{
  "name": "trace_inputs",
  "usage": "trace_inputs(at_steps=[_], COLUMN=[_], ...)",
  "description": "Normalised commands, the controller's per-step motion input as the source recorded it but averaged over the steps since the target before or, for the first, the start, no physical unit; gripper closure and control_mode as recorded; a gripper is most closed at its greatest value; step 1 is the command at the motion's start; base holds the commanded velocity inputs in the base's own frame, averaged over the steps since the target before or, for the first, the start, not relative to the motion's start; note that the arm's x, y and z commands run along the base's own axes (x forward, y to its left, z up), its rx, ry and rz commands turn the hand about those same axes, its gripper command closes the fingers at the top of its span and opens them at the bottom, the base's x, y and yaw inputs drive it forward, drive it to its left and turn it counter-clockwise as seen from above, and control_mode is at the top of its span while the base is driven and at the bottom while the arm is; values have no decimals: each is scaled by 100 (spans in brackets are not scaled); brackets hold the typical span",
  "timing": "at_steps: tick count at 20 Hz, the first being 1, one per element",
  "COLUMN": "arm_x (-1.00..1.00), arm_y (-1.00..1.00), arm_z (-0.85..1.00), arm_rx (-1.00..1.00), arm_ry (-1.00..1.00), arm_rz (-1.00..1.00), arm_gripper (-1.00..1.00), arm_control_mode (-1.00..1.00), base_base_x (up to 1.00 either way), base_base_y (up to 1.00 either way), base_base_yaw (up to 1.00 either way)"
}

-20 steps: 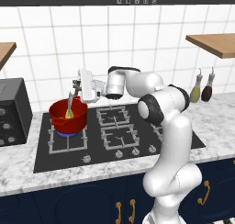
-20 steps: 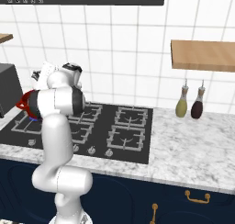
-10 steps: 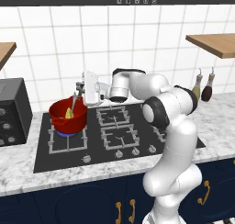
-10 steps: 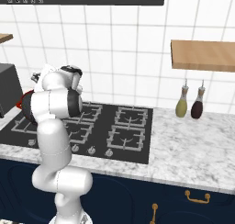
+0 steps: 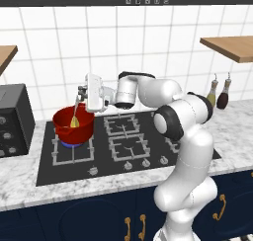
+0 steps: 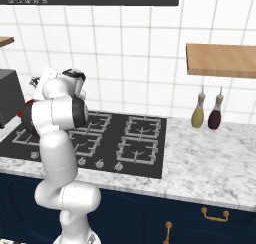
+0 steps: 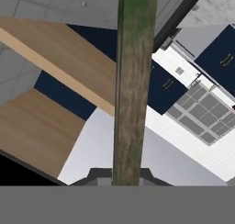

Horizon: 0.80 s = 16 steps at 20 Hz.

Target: Put the mushroom and lemon wedge in the pot. Retrieve the spatula and lightly stir the vegetables in the pot.

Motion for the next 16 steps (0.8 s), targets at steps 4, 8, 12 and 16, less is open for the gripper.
trace_inputs(at_steps=[4,8,12,16], arm_x=[0,0,-11,-4], arm_y=[21,6,0,5], arm_z=[-10,-6,-16,-22], arm_rx=[0,0,0,0], arm_ry=[0,1,8,11], arm_rz=[0,0,0,0], arm_gripper=[100,100,100,100], arm_control_mode=[-100,-100,-100,-100], base_base_x=[0,0,0,0], base_base_y=[0,0,0,0], base_base_yaw=[0,0,0,0])
